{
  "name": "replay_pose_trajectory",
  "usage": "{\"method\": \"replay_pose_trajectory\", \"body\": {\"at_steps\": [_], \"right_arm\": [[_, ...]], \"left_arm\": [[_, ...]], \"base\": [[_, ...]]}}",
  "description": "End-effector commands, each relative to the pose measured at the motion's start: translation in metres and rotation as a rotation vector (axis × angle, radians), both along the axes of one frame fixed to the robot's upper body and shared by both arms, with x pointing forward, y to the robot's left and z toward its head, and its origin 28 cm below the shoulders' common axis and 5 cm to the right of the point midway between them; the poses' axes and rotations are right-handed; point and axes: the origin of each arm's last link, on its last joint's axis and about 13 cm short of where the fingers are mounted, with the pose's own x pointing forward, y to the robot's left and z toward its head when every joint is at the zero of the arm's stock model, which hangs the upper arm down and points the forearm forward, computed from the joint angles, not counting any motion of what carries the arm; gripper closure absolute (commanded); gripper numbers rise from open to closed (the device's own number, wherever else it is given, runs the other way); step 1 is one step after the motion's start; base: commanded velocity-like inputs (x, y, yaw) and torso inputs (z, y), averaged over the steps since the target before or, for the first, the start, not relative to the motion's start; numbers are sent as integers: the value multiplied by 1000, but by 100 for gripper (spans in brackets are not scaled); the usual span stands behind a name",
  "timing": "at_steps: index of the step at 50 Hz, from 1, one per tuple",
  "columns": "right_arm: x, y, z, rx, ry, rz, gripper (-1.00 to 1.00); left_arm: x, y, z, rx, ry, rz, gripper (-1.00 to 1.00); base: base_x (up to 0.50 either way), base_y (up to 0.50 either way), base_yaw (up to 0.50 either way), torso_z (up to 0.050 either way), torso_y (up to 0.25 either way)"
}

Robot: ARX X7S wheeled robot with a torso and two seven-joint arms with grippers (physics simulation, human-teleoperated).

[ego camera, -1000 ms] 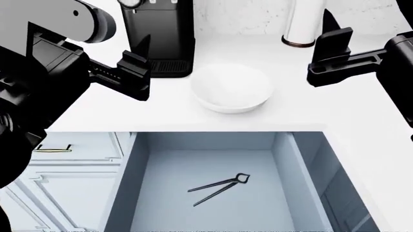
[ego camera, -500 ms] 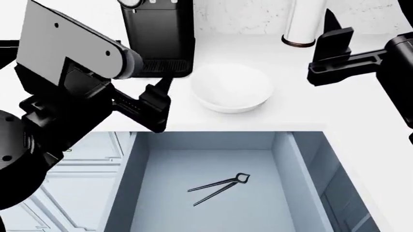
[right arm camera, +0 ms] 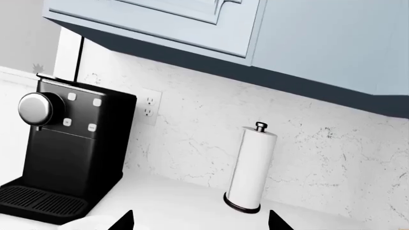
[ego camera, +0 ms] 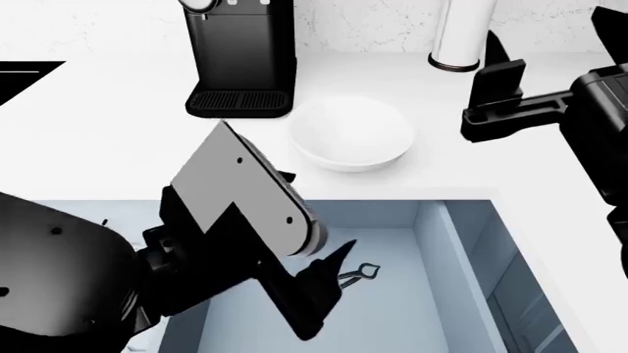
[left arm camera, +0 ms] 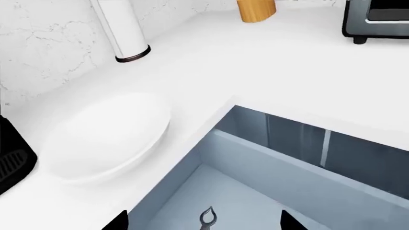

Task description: Place the bar in the bowl and close the drawer.

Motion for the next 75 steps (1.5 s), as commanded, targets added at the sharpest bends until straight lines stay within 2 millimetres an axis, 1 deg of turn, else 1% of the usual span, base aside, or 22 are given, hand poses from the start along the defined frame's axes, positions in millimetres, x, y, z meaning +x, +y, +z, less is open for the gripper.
{"method": "replay_pose_trajectory", "body": {"at_steps": [1,8,16,24,33,41,56,65,75], "right_arm": [[1,0,-4,2,6,-1,-100],[3,1,-6,6,12,5,-100],[2,0,-6,8,13,6,-100],[2,-1,-8,13,15,9,-100],[2,-1,-9,15,18,8,-100],[2,-3,-12,20,20,6,-100],[1,-4,-14,23,22,5,-100],[2,-4,-15,25,25,6,-100],[4,-4,-17,25,28,7,-100]], "left_arm": [[2,-15,-11,43,181,-75,-100],[11,-22,-18,67,247,-96,-100],[16,-31,-27,95,307,-104,-100],[16,-41,-38,128,369,-129,-100],[15,-51,-47,192,389,-155,-100],[15,-55,-55,219,410,-163,-100],[32,-55,-72,215,433,-90,-100],[39,-58,-83,197,451,-73,-100],[39,-62,-98,216,477,-82,-100]], "base": [[0,0,0,0,0],[0,0,0,0,0],[0,0,0,0,0],[0,0,0,0,0],[0,0,0,0,0],[0,0,0,0,0],[0,0,0,0,0],[0,0,0,0,0],[0,0,0,0,0]]}}
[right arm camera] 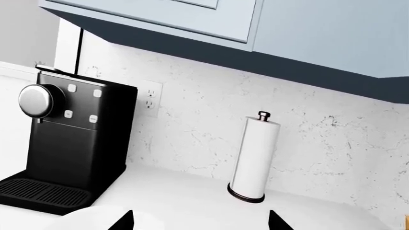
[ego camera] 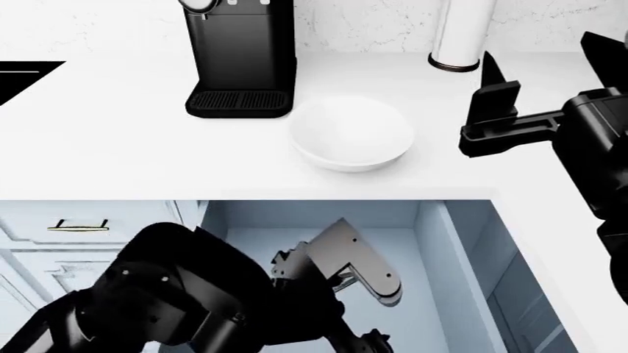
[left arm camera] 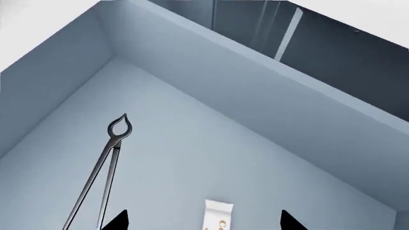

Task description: Place the bar in the bowl and close the drawer.

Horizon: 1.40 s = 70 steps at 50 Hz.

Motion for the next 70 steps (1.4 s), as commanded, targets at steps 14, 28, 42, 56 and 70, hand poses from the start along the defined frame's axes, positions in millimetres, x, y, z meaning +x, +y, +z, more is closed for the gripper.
{"method": "replay_pose_trajectory", "body": {"at_steps": [14,28,42,56,70], "right_arm": [[2,-1,-3,3,6,-1,-100],[3,-1,-6,4,13,0,-100],[6,-4,-13,20,26,-5,-100],[6,-3,-15,21,35,0,-100],[5,-4,-15,25,36,-1,-100]], "left_arm": [[9,-8,-23,56,50,14,-100],[12,-19,-21,170,79,-30,-100],[20,-28,-40,204,108,-33,-100],[34,-41,-56,187,97,-21,-100],[29,-54,-75,176,128,-47,-100]], "base": [[0,0,0,0,0],[0,0,0,0,0],[0,0,0,0,0],[0,0,0,0,0],[0,0,0,0,0]]}}
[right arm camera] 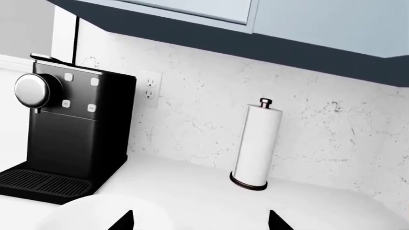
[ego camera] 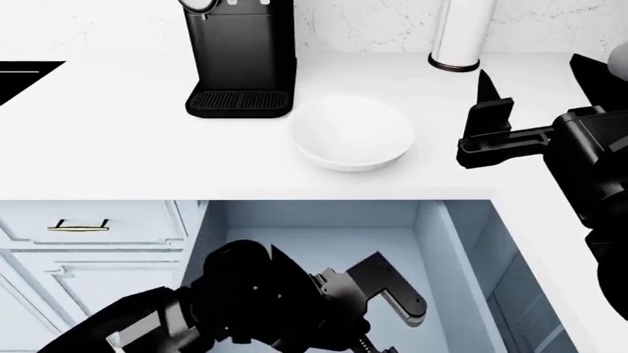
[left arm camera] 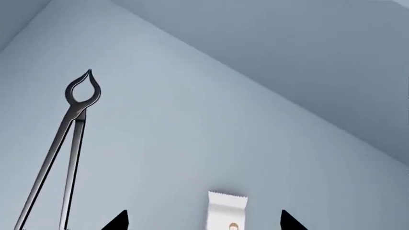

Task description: Place the bar in the bowl and close the drawer.

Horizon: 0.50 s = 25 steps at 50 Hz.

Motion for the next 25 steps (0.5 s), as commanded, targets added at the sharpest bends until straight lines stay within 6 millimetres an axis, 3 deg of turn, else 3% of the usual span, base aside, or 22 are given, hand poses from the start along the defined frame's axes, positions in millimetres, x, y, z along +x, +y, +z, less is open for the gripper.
{"method": "replay_pose_trajectory", "body": {"at_steps": [1,25], "right_arm": [[-1,-1,-1,6,0,1,-100],[0,-3,-6,22,7,0,-100]], "left_arm": [[-2,-11,-15,-9,18,-20,-100],[-9,-16,-48,28,82,-22,-100]], "base": [[0,0,0,0,0],[0,0,0,0,0]]}}
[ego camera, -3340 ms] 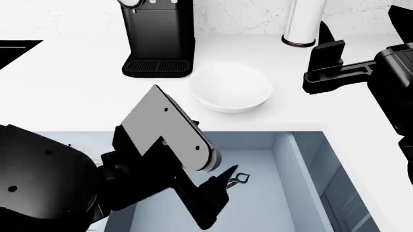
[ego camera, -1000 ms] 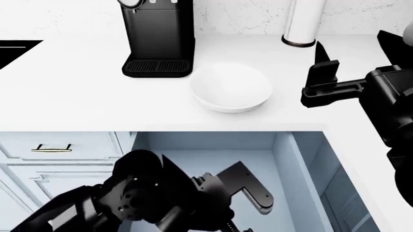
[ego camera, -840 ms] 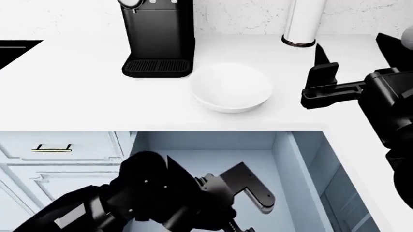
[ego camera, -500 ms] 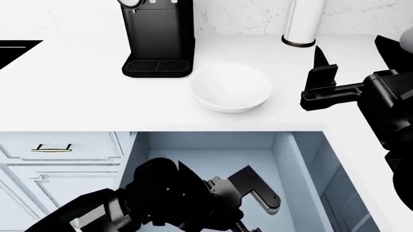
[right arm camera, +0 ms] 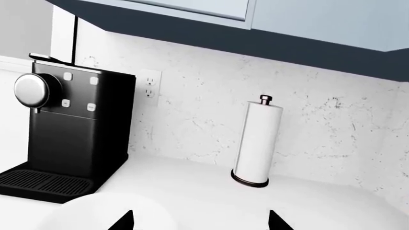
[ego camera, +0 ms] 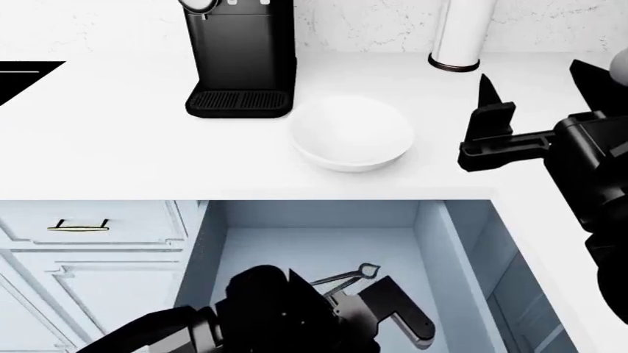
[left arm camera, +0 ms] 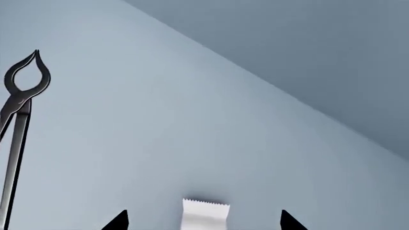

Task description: Place the bar in the bowl and close the drawer.

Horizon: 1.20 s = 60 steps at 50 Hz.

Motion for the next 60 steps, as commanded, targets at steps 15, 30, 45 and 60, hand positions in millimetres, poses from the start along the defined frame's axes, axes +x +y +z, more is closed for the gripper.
{"method": "replay_pose_trajectory", "body": {"at_steps": [15,30,45,60], "right_arm": [[1,-1,-3,8,3,-1,-100],[1,0,-4,7,7,3,-100],[2,0,-6,10,10,4,-100],[2,0,-6,12,8,6,-100]], "left_arm": [[-11,4,-27,54,59,1,-100],[-13,7,-37,75,81,18,-100],[-12,7,-40,82,78,27,100],[-10,7,-36,70,63,31,100]], "base": [[0,0,0,0,0],[0,0,0,0,0],[0,0,0,0,0],[0,0,0,0,0]]}}
